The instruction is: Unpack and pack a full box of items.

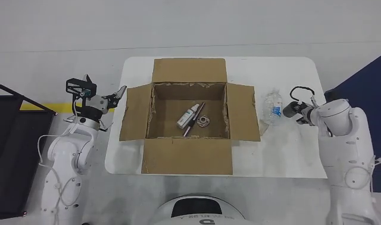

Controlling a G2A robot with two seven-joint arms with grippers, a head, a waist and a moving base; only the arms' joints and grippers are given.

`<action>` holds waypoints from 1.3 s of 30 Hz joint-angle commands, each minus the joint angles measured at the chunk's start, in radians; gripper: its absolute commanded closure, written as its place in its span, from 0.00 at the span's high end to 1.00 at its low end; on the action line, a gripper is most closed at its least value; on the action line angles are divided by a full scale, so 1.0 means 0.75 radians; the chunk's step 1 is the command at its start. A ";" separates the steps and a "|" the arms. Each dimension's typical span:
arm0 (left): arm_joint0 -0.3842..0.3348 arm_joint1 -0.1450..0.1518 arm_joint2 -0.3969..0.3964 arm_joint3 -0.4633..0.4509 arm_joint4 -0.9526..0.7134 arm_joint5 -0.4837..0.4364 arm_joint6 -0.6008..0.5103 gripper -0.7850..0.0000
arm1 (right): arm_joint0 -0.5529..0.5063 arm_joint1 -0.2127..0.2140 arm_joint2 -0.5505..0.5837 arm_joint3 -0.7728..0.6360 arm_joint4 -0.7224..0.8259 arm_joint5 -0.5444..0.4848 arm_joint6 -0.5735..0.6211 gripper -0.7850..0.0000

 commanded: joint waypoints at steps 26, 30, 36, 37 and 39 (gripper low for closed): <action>0.000 0.000 0.000 0.000 0.000 0.000 0.000 1.00 | -0.624 -0.017 0.320 -0.890 0.818 -0.442 -0.218 0.00; 0.000 0.000 0.000 0.000 0.000 0.000 0.000 1.00 | -0.655 -0.009 0.149 -1.022 0.732 -0.542 -0.113 0.00; 0.000 0.000 0.000 0.000 0.000 0.000 0.000 1.00 | -0.417 0.000 -0.217 -0.987 0.514 -0.479 -0.006 0.00; 0.000 0.000 0.000 0.000 0.000 0.000 0.000 1.00 | -0.367 -0.001 -0.273 -0.970 0.487 -0.455 -0.001 0.00; 0.000 0.000 0.000 0.000 0.000 0.000 0.000 1.00 | -0.265 -0.006 -0.384 -0.930 0.428 -0.403 0.014 0.00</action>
